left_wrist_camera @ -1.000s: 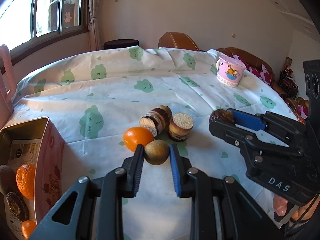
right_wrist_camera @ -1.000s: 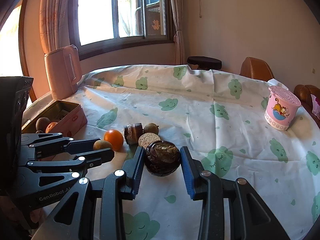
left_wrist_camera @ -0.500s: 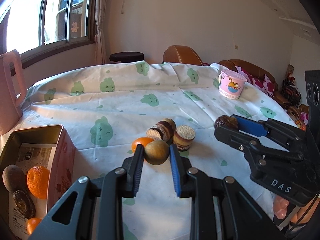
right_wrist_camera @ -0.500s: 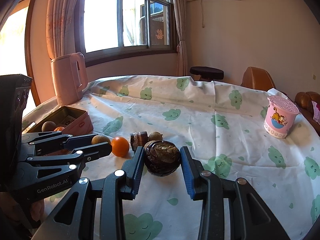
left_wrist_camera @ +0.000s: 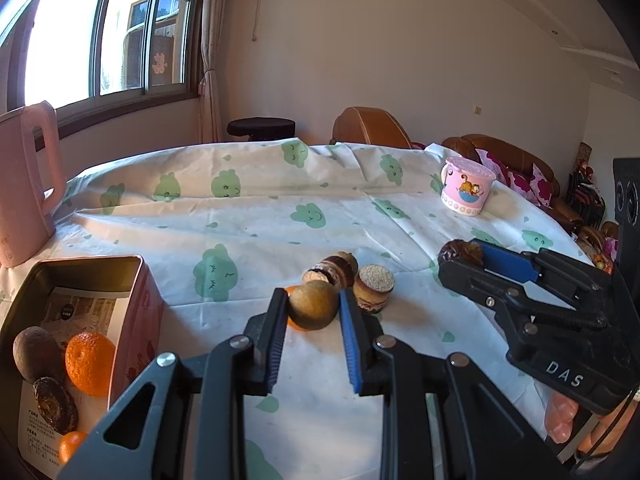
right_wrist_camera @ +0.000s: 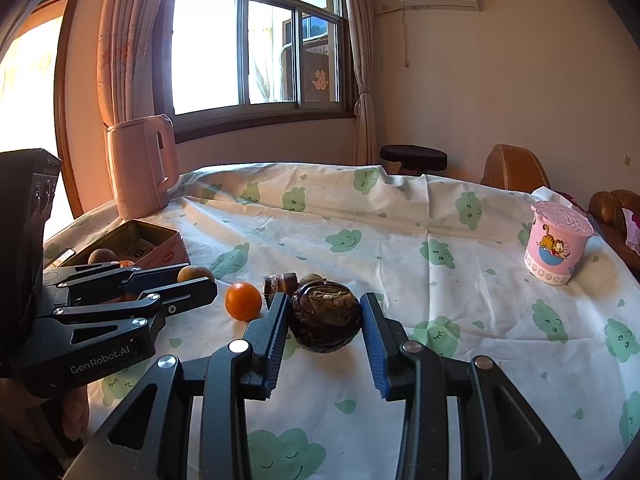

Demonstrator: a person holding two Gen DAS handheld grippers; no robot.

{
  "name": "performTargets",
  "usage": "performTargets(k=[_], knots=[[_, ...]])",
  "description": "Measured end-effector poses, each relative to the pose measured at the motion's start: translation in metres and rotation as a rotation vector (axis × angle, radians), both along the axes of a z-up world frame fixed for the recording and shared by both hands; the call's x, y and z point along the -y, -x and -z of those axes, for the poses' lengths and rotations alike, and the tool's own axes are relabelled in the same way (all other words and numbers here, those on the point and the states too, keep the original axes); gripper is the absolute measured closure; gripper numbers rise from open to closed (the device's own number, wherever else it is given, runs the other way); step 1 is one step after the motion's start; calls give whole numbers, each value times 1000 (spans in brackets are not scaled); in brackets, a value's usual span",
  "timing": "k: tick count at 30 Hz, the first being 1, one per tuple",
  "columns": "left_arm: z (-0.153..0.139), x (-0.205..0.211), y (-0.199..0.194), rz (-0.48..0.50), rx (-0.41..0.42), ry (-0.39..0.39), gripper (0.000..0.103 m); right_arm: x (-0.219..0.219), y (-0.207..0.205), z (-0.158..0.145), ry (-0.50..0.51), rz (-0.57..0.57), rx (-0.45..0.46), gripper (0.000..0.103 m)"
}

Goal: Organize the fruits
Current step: 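Lift both held fruits and carry them toward the tin box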

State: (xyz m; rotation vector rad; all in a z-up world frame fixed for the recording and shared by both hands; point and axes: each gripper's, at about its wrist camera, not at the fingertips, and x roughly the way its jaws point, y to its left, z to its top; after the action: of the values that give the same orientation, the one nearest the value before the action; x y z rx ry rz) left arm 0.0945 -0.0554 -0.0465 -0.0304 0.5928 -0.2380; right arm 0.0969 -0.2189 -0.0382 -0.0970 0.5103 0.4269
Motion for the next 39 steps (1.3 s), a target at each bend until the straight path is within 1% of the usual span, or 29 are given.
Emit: performTargets(k=[5, 32, 39], knots=[[-2, 1, 4, -8, 23, -13, 76, 1, 2, -1, -4, 0, 10, 65], [-10, 1, 19, -39, 119, -28, 76, 5, 15, -7, -28, 4, 92, 65], [-13, 1, 26, -65, 163, -36, 76, 7, 24, -10, -41, 7, 148, 65]])
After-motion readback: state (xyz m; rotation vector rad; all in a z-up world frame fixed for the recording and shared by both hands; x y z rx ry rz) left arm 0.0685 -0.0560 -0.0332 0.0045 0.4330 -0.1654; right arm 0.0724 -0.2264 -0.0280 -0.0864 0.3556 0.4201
